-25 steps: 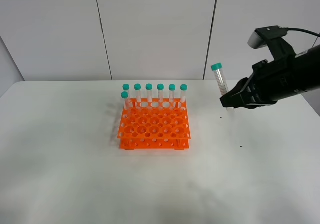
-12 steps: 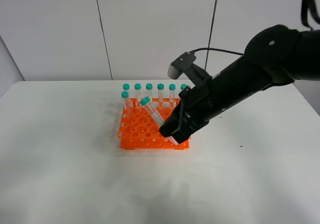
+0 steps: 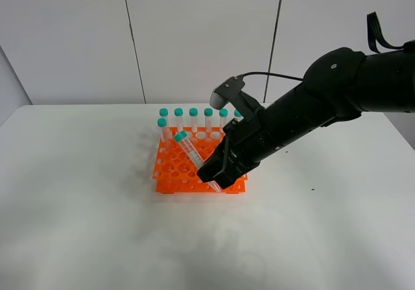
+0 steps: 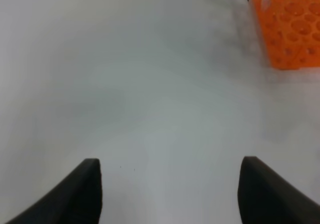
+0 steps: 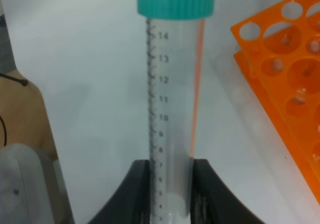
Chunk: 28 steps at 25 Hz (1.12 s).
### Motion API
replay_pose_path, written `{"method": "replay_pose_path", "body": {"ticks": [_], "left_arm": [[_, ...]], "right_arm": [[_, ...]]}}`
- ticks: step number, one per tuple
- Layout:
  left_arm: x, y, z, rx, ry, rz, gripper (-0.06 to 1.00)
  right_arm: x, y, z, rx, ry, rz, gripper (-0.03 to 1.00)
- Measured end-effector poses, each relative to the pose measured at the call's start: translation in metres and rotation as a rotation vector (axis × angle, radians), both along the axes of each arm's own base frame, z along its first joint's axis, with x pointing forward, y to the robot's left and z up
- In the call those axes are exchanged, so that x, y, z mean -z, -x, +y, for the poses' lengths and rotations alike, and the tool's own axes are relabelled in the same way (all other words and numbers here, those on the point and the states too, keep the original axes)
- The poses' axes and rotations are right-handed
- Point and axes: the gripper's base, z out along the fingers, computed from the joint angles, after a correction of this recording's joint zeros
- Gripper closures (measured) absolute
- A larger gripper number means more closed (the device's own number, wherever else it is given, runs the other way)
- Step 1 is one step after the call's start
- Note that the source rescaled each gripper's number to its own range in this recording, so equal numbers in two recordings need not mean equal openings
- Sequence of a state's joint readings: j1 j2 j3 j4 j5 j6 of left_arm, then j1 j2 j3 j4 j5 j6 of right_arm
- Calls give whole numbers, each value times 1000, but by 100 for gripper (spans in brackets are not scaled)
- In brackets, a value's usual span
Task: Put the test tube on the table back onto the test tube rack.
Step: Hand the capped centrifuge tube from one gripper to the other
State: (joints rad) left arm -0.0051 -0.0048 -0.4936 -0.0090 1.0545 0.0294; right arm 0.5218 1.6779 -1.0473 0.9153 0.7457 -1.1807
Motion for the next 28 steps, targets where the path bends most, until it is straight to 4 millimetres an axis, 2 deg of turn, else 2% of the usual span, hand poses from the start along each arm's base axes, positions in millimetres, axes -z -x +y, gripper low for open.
{"method": "replay_pose_path", "body": {"ticks": [3,4,5,7,10,12,20,24,28], "left_arm": [[-9,2,0,-8,12,-18,15],[-19,1,0,-11,16,-26,15],[-41,-3,0,-11,16,-31,15],[-66,-12,0,-8,12,-44,15],[-98,-39,0,-8,11,-52,15],[-105,-62,-1,-5,20,-31,15],[-95,-158,-24,138,259,40,15],[-80,-198,-38,244,375,90,15],[-63,-229,-48,334,476,121,15]], "right_arm": [[0,0,0,-1,0,0,93],[0,0,0,-1,0,0,93],[0,0,0,-1,0,-1,93],[0,0,0,-1,0,-1,93],[0,0,0,-1,0,-1,93],[0,0,0,-1,0,-1,93],[0,0,0,1,0,-3,93],[0,0,0,0,0,-3,93],[0,0,0,0,0,-3,93]]}}
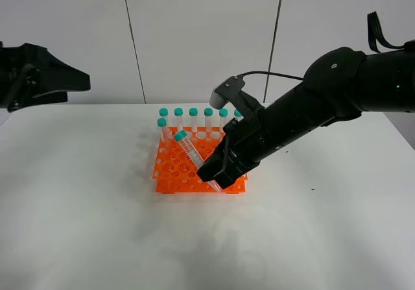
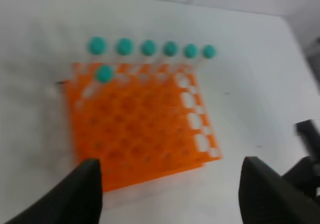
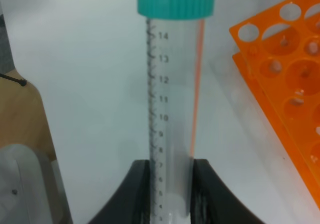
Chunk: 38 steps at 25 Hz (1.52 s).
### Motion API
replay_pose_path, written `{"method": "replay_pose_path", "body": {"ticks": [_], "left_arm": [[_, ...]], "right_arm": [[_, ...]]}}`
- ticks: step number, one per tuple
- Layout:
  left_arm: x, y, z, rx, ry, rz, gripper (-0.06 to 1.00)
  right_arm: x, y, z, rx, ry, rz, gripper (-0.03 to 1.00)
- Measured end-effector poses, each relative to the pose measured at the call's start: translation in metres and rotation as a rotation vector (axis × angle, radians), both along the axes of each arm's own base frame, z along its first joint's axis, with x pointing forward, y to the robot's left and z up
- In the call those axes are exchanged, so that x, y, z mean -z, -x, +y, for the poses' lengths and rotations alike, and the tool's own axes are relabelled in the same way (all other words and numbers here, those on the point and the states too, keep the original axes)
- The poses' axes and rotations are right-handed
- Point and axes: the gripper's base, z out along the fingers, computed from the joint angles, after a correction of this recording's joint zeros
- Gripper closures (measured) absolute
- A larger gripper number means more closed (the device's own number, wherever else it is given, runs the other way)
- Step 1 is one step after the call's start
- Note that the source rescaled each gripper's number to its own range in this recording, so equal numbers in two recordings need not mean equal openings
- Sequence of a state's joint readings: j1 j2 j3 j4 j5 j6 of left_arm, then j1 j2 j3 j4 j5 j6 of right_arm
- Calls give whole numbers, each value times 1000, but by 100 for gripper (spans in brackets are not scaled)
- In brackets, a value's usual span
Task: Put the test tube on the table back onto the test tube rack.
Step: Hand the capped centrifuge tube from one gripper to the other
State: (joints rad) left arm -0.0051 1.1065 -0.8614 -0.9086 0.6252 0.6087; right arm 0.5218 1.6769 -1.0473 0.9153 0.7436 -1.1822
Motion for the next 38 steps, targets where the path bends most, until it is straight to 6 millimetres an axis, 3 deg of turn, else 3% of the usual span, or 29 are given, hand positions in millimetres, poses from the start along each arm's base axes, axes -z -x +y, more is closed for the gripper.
{"method": "replay_pose_path", "body": {"ticks": [6,15,26,38], "left_arm": [[20,-29,-17,82,111,15,15],[63,-17,-61,108,184,39,15],[104,-30,-91,156,208,124,15],[103,-29,-110,248,229,130,15]], "right_arm": [[0,-1,0,4,-1,-4,93],[0,-1,0,7,-2,-4,93],[0,0,0,-1,5,-4,93],[0,-1,0,3,1,-5,93]]}}
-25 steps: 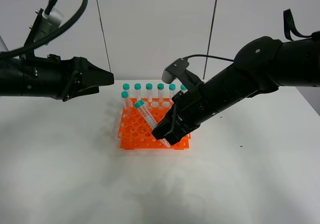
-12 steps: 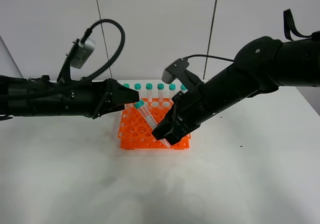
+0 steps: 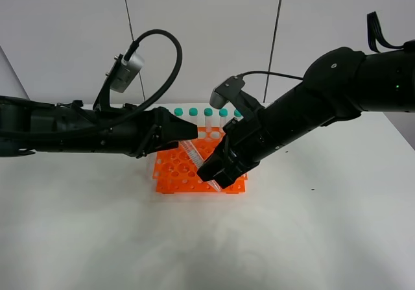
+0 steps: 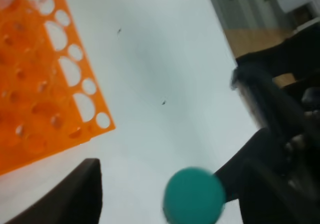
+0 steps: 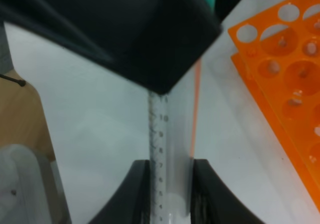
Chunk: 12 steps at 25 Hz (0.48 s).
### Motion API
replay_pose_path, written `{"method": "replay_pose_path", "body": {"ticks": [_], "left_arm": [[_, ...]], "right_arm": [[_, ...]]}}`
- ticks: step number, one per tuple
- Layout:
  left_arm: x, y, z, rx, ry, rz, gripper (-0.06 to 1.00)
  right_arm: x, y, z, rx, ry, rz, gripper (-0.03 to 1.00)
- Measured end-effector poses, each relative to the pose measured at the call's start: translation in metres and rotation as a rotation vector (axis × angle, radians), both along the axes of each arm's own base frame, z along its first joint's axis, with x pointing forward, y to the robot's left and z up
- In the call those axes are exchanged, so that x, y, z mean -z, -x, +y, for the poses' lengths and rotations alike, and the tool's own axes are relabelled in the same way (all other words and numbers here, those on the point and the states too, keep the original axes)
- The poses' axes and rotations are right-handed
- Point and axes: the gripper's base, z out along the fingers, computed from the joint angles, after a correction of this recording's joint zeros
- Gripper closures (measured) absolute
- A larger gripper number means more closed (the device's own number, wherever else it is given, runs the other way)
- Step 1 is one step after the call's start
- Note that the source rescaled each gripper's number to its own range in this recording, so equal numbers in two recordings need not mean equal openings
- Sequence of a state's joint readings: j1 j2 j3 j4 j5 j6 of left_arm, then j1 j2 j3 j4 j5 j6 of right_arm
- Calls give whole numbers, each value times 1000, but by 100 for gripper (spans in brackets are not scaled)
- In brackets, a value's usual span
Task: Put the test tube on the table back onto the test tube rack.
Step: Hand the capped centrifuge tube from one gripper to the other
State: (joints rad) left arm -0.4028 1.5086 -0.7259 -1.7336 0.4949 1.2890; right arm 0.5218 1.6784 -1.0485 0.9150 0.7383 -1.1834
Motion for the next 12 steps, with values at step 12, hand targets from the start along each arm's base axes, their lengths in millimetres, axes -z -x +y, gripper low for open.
{"method": "replay_pose_path", "body": {"ticks": [12], "left_arm": [[-2,0,-1,14,10,-9,23]], "right_arm": [[-1,-1,0,12,-2,-10,93]]}}
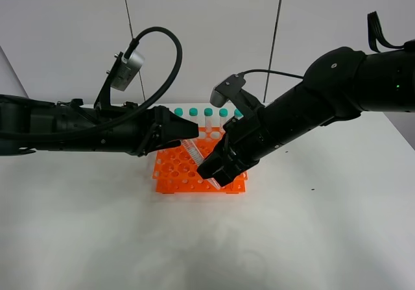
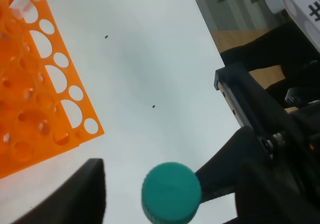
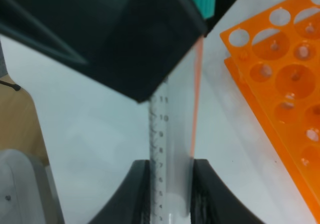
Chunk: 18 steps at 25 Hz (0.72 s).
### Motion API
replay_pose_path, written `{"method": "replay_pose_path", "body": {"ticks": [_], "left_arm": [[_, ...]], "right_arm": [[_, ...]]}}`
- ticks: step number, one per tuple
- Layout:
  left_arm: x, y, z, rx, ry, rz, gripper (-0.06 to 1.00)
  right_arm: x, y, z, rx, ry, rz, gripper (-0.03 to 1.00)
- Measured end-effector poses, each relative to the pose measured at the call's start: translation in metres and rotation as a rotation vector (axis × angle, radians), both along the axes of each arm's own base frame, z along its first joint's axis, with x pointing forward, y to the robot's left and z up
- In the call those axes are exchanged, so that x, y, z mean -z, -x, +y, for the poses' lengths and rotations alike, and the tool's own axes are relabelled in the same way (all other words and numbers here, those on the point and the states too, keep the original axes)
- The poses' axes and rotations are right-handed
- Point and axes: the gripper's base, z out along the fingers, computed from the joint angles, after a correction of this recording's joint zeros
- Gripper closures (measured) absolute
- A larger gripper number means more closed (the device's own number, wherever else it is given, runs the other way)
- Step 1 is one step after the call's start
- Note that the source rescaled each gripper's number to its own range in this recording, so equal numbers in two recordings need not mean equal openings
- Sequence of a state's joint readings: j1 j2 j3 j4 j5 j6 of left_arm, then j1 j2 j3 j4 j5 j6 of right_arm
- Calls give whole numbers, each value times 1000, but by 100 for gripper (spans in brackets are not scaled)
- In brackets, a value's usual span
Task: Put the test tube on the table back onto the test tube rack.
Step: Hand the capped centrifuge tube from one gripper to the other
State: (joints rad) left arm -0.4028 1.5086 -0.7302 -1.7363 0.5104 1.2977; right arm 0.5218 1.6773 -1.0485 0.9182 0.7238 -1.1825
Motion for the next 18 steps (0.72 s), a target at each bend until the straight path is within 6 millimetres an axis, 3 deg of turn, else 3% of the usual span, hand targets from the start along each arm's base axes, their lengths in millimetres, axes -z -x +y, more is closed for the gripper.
{"method": "replay_pose_path", "body": {"ticks": [8,11,12,18], "left_arm": [[-2,2,-2,26,21,0,57],[-1,2,-2,26,20,0,90],[-1,2,-2,27,19,-1,94],[-1,2,-2,28,19,-1,94]], "right_arm": [[0,0,0,-1,0,1,93],[0,0,0,-2,-2,3,93],[0,1,0,-3,-2,3,93],[0,0,0,-2,-1,3,93]]}}
